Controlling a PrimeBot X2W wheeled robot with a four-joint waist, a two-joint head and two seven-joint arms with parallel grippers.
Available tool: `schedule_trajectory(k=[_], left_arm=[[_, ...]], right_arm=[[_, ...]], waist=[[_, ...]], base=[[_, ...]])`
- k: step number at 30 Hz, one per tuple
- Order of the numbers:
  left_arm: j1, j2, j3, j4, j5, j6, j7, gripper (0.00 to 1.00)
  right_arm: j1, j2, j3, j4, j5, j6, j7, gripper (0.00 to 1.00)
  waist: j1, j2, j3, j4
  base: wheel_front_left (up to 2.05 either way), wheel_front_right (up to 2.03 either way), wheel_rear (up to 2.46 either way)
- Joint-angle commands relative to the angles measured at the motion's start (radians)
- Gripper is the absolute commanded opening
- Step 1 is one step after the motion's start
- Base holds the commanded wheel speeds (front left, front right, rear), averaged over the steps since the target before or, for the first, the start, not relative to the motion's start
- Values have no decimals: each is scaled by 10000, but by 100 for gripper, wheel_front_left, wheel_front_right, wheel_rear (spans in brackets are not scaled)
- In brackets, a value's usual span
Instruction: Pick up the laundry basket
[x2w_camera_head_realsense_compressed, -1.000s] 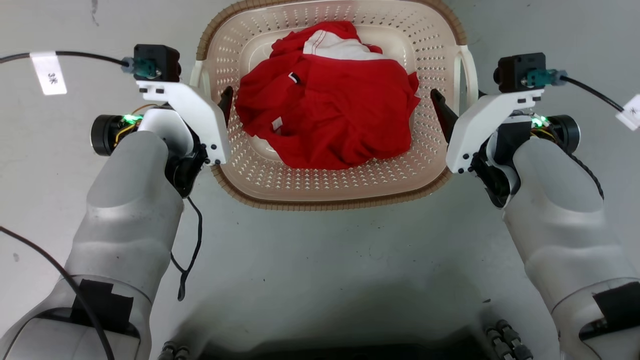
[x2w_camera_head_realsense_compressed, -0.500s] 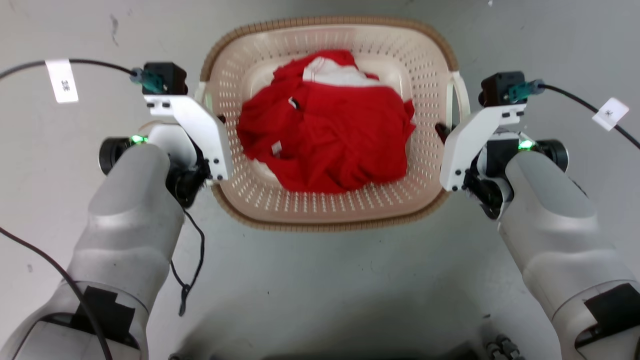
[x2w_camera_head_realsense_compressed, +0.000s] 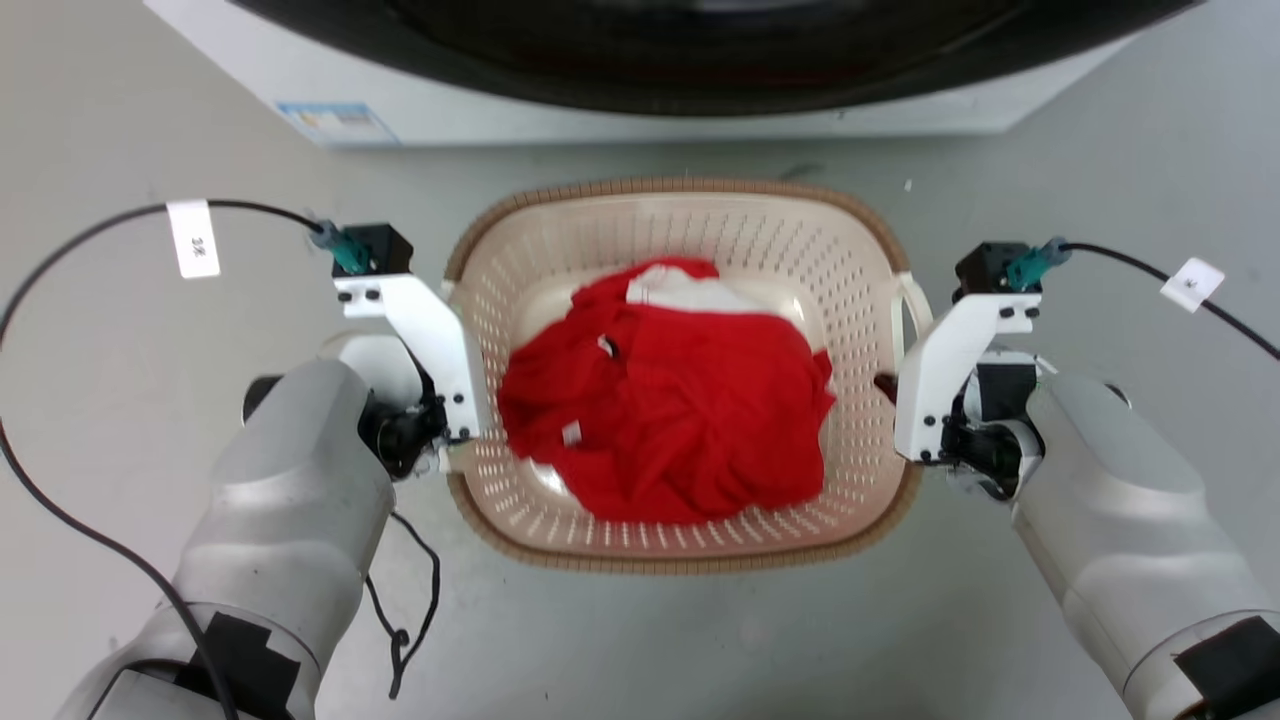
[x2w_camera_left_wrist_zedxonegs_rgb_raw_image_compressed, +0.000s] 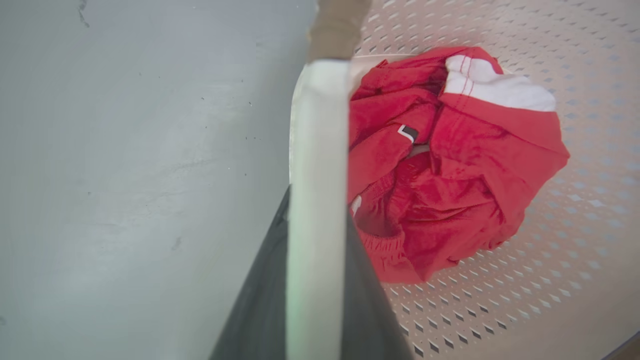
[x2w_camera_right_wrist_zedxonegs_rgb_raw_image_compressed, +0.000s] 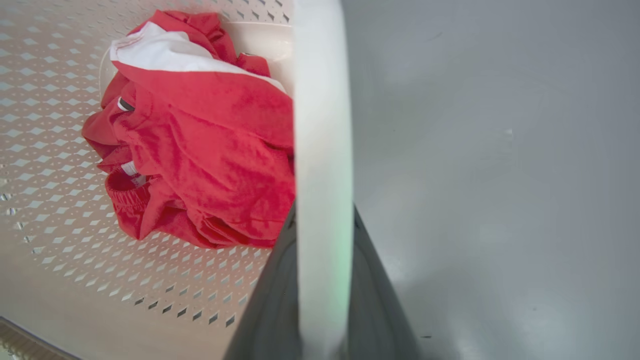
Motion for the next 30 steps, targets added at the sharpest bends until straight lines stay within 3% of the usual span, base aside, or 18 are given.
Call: schedule_trajectory(k=[1,15,30], left_arm=[[141,-102,-46,74,-193,-22,221,0],[627,-141,-263,657,-1127,-22,2155,0],[1457,-455,-396,1079,-1625,-32,3362,0]], right_arm=[[170,45,105,-16,241,53,333,0],[384,15,268,610,1361,51,2845,0],[772,343,-140,1220,2018,54,4176,0]], waist=[[0,-1,-914,24],[0,-1,-3365,26],[0,-1,-5107,-135]], base=[[0,0,0],[0,0,0],[0,0,0]])
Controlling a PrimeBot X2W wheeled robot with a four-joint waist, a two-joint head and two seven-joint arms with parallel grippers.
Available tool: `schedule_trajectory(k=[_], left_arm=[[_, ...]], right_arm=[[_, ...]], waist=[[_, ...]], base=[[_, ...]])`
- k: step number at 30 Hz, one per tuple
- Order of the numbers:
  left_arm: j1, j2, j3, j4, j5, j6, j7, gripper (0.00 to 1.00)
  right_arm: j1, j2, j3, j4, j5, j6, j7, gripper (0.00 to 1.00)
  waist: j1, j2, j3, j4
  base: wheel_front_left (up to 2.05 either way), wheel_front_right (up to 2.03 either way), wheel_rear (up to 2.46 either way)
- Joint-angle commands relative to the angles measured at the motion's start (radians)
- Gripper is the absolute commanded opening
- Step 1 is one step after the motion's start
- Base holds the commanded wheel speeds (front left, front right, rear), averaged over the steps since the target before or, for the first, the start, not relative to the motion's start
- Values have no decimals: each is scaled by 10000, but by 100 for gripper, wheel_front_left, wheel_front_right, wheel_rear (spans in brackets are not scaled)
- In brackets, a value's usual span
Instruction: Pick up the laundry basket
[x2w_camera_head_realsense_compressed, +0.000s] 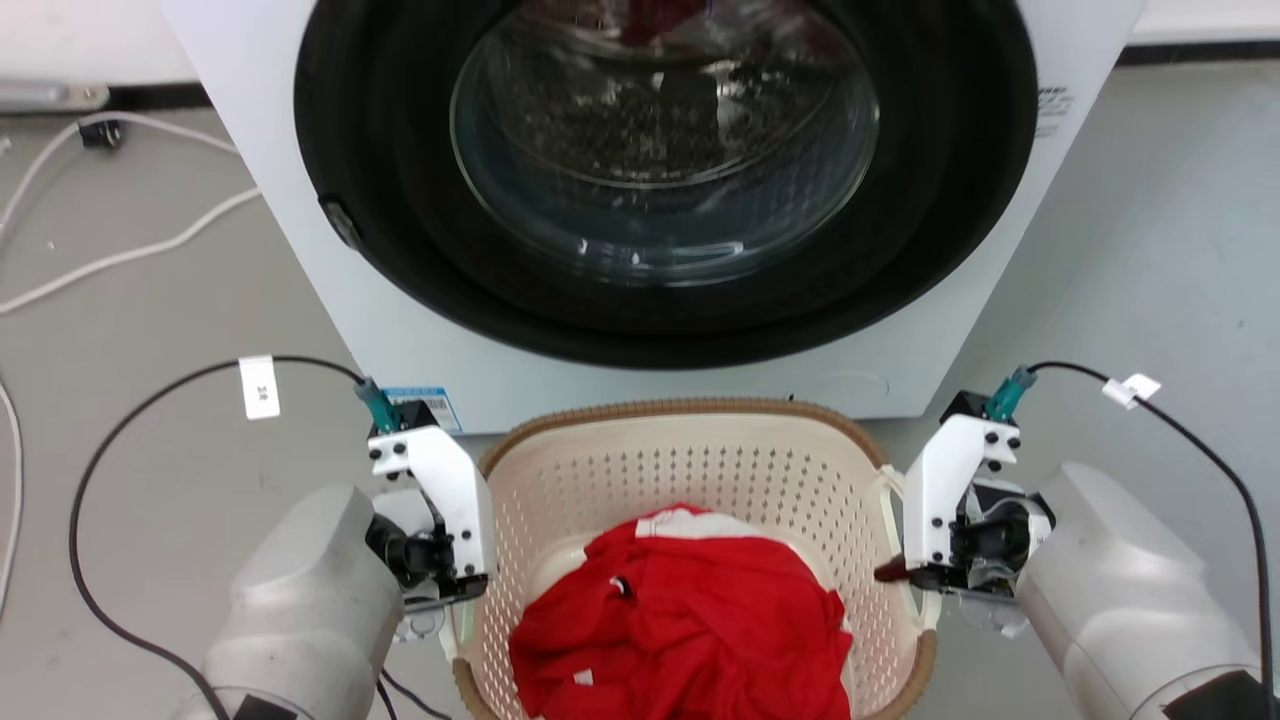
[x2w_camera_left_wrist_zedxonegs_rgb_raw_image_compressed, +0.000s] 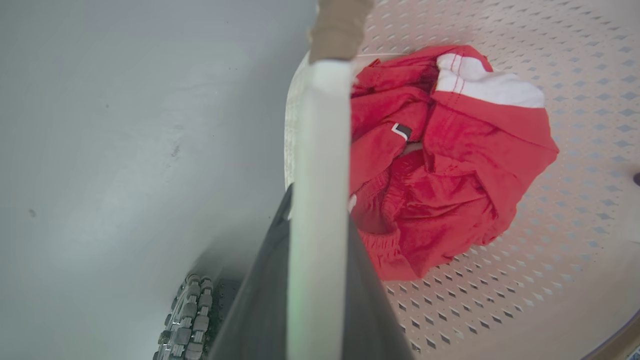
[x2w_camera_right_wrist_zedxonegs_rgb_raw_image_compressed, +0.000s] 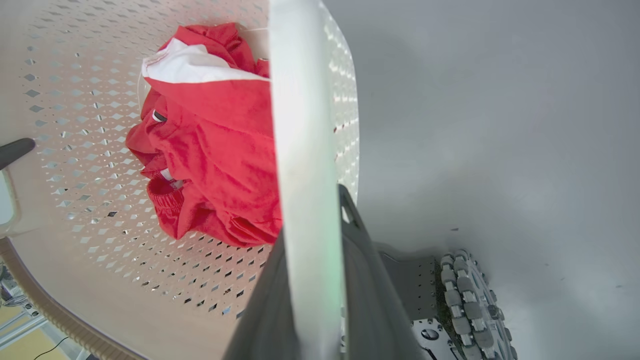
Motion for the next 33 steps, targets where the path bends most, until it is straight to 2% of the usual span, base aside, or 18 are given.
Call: schedule_trajectory(k=[1,12,33], left_arm=[[204,-209,-12,-8,-121,-41,46,0],[1000,-432,-162,88,-310,-44,330,0],[1307,-509,-325,57,-491,-45,133,0]], right_arm=[[59,256,-73,-57,114,56,75,0],[683,388,34,53,-113,72,385,0],[1008,450,-416,68,-450,83,357,0]], waist=[[2,0,-287,-35],[2,0,-1144,-74],[2,0,-1261,-61]], base=[[0,0,0],[0,0,0],[0,0,0]])
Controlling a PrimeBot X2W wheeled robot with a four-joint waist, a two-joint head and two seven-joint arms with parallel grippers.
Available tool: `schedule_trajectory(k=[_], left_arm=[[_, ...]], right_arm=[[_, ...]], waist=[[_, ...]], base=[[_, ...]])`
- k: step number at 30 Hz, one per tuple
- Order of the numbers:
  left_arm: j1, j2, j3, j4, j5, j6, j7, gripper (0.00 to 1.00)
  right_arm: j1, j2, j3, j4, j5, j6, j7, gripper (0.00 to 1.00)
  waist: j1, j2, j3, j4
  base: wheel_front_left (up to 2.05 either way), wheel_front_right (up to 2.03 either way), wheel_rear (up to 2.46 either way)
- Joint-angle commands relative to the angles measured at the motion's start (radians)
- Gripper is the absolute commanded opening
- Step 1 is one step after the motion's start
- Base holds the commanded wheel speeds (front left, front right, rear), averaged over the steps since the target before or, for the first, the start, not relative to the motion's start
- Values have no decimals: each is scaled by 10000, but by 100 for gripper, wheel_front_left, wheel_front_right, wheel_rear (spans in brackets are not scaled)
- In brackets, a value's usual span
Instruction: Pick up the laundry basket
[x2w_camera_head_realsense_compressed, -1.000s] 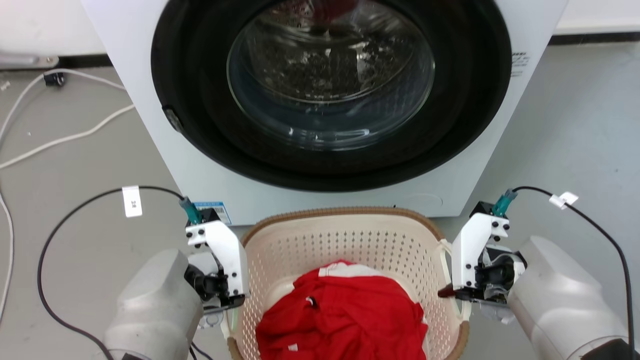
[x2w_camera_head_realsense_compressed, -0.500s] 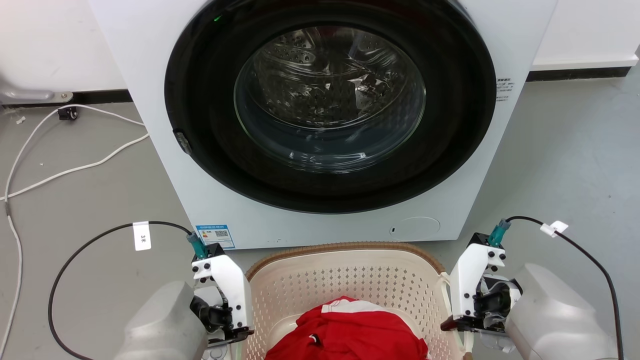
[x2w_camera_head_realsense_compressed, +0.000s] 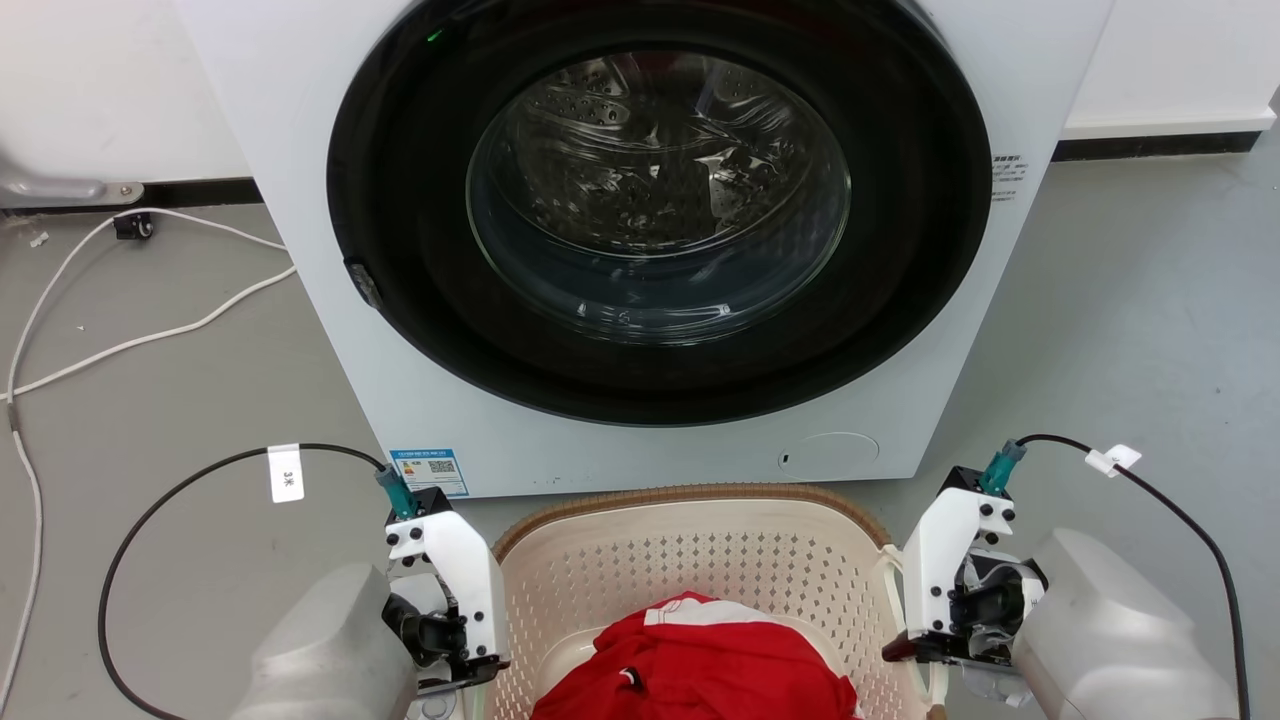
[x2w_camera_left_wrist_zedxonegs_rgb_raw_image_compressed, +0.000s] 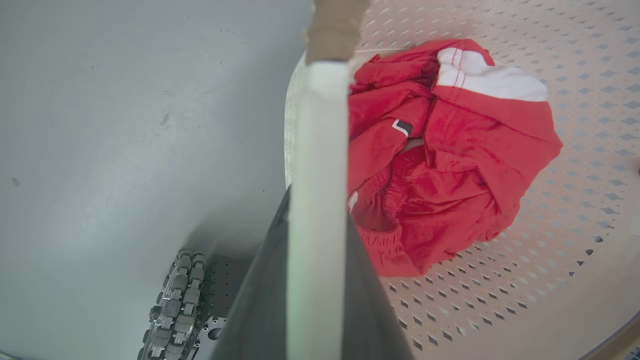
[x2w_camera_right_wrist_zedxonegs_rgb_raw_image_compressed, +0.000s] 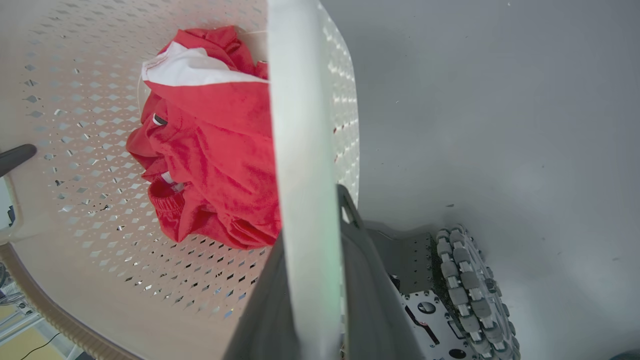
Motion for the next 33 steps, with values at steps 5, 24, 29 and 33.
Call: schedule_trajectory(k=[5,24,29,33], left_arm=[[146,-284,-19,-84,-165,-50,-84,0],[95,-200,-79,55,-223,-31,-321,0],[99,-205,-93,76,-248,-34,-404,0],[103,-202,-109,86,-240,-36,-468,0]], right_arm=[[47,350,-192,-116,-59,115,61,0],[171,384,-714,-107,-606,116,317,0],[252,408,-911,-104,-730,116,437,0],[275,419,-1079,-102,-825,116,499,0]], waist=[[1,-1,-2,-26],[1,-1,-1,-114],[1,-1,-6,-125],[1,-1,-9,-137]], base=[[0,0,0],[0,0,0],[0,0,0],[0,0,0]])
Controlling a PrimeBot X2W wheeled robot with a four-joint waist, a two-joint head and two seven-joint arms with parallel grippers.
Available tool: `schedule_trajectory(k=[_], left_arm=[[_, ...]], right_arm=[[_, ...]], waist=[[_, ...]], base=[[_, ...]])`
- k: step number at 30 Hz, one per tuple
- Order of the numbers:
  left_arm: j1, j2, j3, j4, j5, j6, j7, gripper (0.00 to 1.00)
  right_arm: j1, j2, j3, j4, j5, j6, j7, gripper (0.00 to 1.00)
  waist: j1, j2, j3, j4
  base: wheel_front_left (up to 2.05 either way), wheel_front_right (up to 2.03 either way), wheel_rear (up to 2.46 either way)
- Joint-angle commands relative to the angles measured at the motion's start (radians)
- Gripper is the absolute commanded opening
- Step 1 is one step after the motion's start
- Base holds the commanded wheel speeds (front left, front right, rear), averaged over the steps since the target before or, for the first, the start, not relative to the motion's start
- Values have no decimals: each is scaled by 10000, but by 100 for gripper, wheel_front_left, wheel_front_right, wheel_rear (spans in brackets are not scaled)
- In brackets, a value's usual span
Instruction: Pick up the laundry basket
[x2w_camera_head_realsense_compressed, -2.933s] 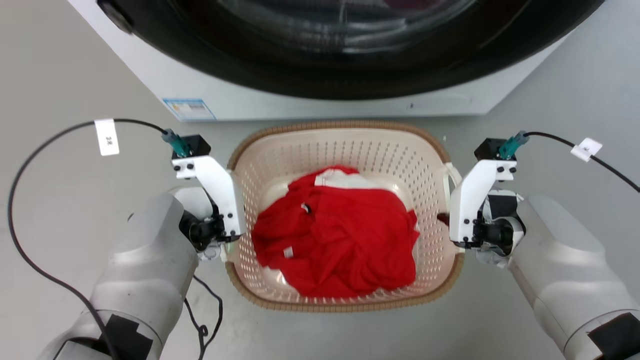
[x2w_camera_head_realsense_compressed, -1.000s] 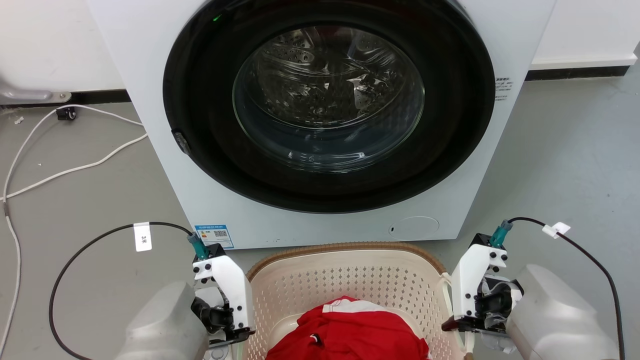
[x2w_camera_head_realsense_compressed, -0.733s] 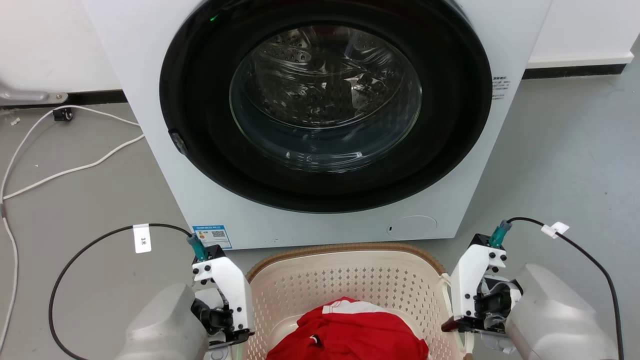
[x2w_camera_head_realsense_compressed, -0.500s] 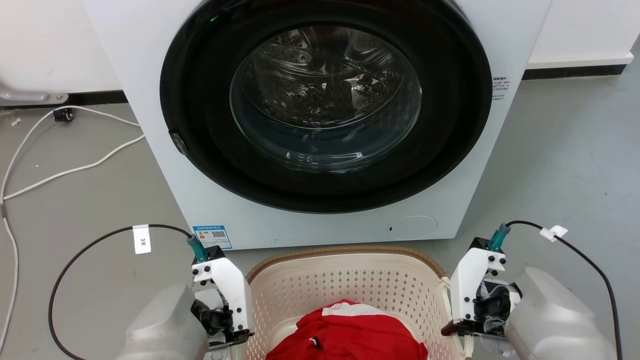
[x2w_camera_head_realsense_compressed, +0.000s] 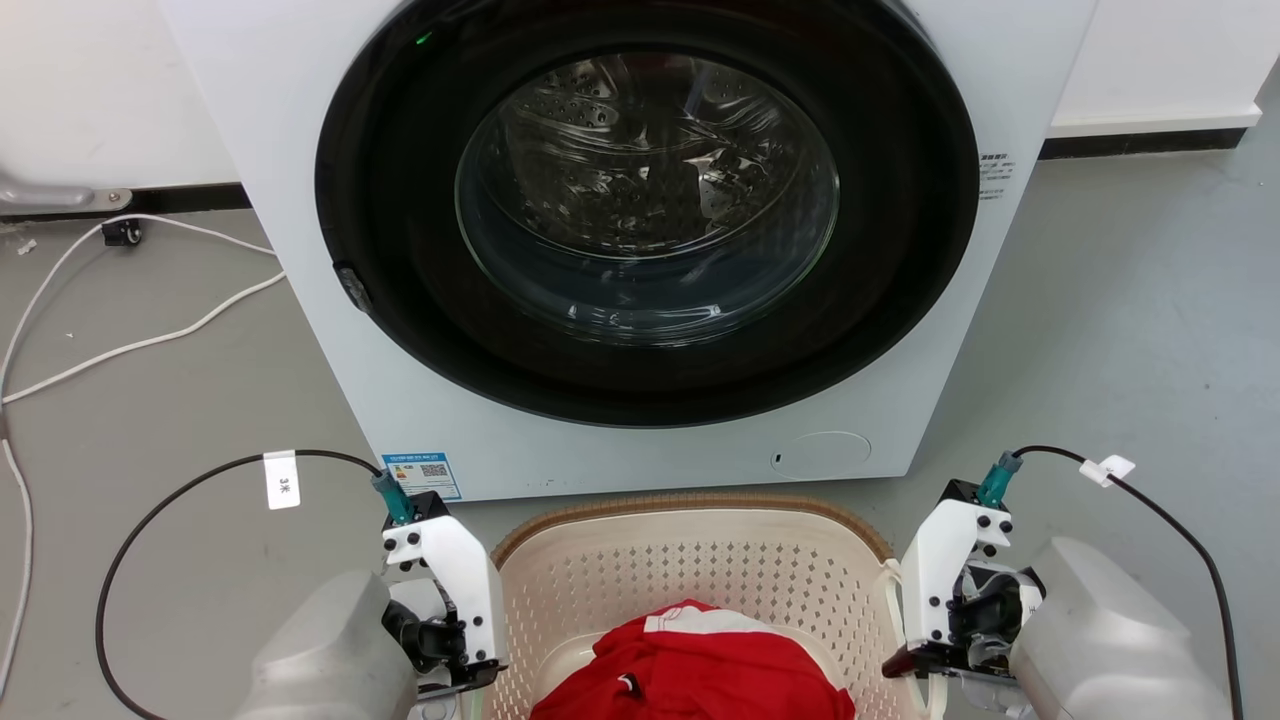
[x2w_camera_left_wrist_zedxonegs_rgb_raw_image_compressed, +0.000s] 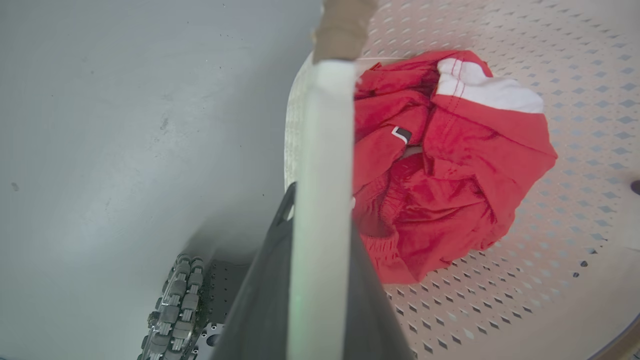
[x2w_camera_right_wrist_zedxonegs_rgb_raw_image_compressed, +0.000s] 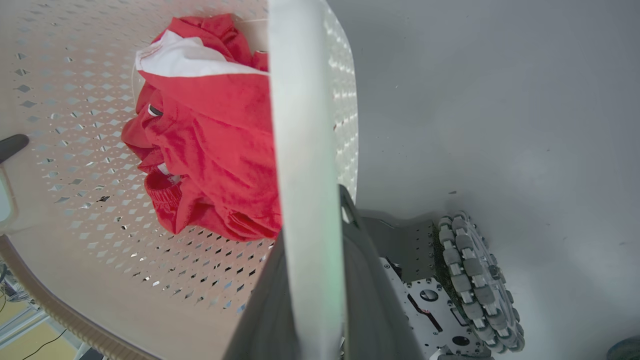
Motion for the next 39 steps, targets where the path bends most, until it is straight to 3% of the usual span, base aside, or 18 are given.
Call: schedule_trajectory(k=[1,21,39], left_arm=[[76,-186,15,-61,-111,-61,-123,0],[124,-245,-30,-2,-235,-48,-184,0],[167,-253,-73,22,-308,-53,-247,0]], right_arm=[[97,283,-159,-85,50,116,100,0],[55,302,-905,-84,-640,115,92,0],[85,304,-930,-84,-631,115,129,0]], waist=[[0,0,3,-10],[0,0,33,11],[0,0,-36,68]], base=[[0,0,0],[0,0,0],[0,0,0]])
